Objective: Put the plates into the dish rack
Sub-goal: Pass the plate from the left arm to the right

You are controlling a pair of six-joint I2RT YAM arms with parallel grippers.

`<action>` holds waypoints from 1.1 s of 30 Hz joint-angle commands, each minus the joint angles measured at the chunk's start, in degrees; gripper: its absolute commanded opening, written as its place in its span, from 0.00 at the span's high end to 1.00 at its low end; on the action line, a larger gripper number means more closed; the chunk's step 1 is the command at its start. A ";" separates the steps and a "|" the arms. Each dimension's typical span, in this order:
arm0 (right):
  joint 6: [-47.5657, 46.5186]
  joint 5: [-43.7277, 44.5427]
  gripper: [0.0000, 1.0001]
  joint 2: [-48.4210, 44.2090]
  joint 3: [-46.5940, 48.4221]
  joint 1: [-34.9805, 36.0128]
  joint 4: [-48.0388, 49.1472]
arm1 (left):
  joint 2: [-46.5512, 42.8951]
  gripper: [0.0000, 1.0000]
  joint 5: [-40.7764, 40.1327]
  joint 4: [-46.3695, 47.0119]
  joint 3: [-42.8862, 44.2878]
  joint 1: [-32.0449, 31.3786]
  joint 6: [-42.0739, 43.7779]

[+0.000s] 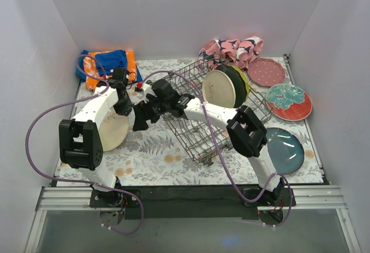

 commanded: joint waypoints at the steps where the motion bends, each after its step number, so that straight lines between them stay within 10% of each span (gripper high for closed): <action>1: 8.57 3.08 0.02 1.52 1.95 0.58 5.16 | -5.22 1.00 1.70 2.50 0.23 0.83 0.42; 33: 30.64 7.74 0.24 14.17 3.44 2.43 28.46 | -9.18 1.00 7.23 3.30 -0.74 4.78 -0.28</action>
